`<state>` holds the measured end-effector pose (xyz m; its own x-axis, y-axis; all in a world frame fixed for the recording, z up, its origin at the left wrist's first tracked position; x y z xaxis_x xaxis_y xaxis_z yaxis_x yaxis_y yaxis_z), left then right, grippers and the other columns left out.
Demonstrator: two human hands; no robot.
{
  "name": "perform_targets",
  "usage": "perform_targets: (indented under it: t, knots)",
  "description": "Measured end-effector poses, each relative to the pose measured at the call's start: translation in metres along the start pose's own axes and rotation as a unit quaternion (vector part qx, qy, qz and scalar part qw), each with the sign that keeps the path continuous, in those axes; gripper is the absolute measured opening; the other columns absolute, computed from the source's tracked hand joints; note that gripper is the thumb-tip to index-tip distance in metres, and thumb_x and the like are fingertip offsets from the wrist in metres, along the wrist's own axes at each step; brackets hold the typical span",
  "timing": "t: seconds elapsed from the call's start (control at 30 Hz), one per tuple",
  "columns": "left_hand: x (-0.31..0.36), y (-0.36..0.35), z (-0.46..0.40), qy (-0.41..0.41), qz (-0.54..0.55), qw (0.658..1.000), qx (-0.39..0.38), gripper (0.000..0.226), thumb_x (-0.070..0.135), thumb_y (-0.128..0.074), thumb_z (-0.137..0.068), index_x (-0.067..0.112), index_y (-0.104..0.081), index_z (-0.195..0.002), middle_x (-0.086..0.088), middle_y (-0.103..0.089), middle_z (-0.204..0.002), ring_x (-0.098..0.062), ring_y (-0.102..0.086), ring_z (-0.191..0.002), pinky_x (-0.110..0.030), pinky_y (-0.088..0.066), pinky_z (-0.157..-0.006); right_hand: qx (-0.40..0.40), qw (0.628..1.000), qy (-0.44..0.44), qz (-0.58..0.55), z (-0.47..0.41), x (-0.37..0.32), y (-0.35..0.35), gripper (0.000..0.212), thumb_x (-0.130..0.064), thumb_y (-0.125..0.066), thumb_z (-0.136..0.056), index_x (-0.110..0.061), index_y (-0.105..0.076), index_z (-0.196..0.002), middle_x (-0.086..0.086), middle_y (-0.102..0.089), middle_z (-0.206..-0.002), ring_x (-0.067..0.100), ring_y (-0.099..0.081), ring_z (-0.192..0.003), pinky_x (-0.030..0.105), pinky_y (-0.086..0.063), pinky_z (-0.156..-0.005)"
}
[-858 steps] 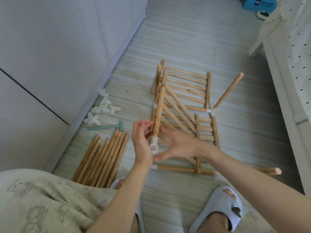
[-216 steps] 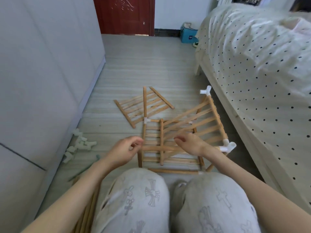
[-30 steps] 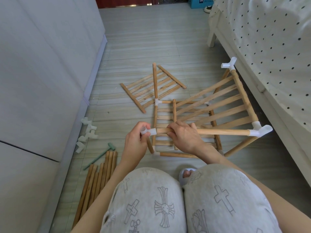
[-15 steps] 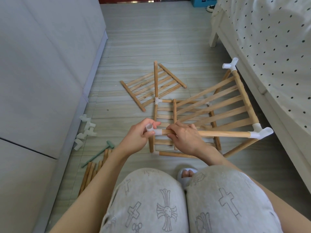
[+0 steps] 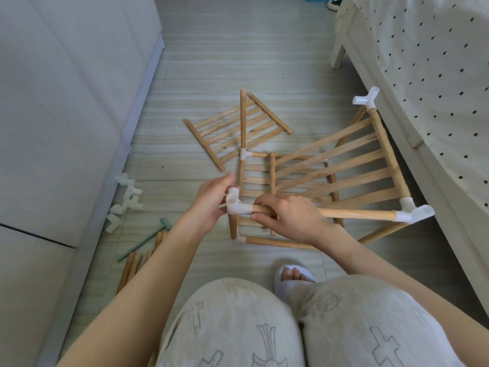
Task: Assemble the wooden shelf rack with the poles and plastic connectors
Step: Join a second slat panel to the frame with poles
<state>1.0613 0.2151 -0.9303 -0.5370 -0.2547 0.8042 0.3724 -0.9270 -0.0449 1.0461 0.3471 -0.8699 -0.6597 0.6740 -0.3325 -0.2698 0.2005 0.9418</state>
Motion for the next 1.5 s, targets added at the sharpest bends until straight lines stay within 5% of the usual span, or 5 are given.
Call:
perform_targets:
  t: [0.27,0.47,0.97,1.3,1.5]
  knots:
    - [-0.003,-0.02,-0.021,-0.036,-0.126,0.989,-0.067,0.045,0.042,-0.068,-0.08,0.021,-0.044,-0.049,0.008,-0.041,-0.048,-0.01,-0.039,-0.045,-0.021,-0.032,-0.047,0.119,0.99,0.048,0.059,-0.003,-0.023,0.009,0.045,-0.059,-0.052,-0.083,-0.022,-0.068,-0.103,0.001,-0.068,-0.07,0.026,-0.063,-0.055,0.026,-0.031,-0.044]
    - [0.014,-0.019,-0.015,-0.174,-0.089,0.98,-0.029,0.048,0.009,-0.057,-0.088,0.015,-0.036,-0.045,0.011,-0.031,-0.039,-0.005,-0.029,-0.04,-0.016,-0.027,-0.042,0.174,0.98,0.061,0.073,0.002,-0.029,0.012,0.046,-0.049,-0.039,-0.087,-0.018,-0.071,-0.078,-0.002,-0.058,-0.051,0.023,-0.051,-0.036,0.021,-0.025,-0.035]
    - [0.01,-0.031,-0.02,-0.188,-0.047,0.98,-0.035,0.043,0.001,-0.047,-0.088,0.011,-0.034,-0.048,0.004,-0.031,-0.044,-0.009,-0.028,-0.045,-0.019,-0.026,-0.045,0.096,0.99,0.09,0.052,-0.004,-0.018,0.007,0.034,-0.038,-0.053,-0.088,-0.01,-0.07,-0.079,0.001,-0.065,-0.062,0.027,-0.052,-0.039,0.023,-0.025,-0.037]
    - [-0.043,-0.031,-0.007,-0.113,-0.031,0.987,-0.107,0.075,0.07,-0.027,-0.086,0.003,-0.061,-0.082,-0.022,-0.057,-0.082,-0.027,-0.048,-0.079,-0.041,-0.033,-0.073,0.004,0.999,0.039,0.0,-0.011,0.001,-0.001,0.037,-0.051,-0.043,-0.093,-0.024,-0.061,-0.11,-0.005,-0.069,-0.093,0.025,-0.062,-0.074,0.034,-0.045,-0.058]
    - [-0.038,-0.043,0.007,-0.114,-0.035,0.973,-0.197,0.059,0.074,-0.031,-0.076,0.022,-0.054,-0.062,-0.001,-0.044,-0.064,-0.009,-0.044,-0.062,-0.02,-0.038,-0.062,-0.029,0.999,0.043,-0.012,-0.006,-0.003,-0.005,0.043,-0.054,-0.039,-0.091,-0.023,-0.06,-0.11,-0.004,-0.067,-0.087,0.023,-0.06,-0.071,0.033,-0.043,-0.058]
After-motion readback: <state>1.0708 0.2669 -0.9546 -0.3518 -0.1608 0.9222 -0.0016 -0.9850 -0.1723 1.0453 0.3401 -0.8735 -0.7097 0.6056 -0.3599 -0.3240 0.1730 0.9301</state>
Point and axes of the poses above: each hand's wrist, its own z-axis away from the middle knuckle, its own y-axis out of the back of the hand, x = y × z, the point moved 10 cm from there along -z, towards the middle knuckle
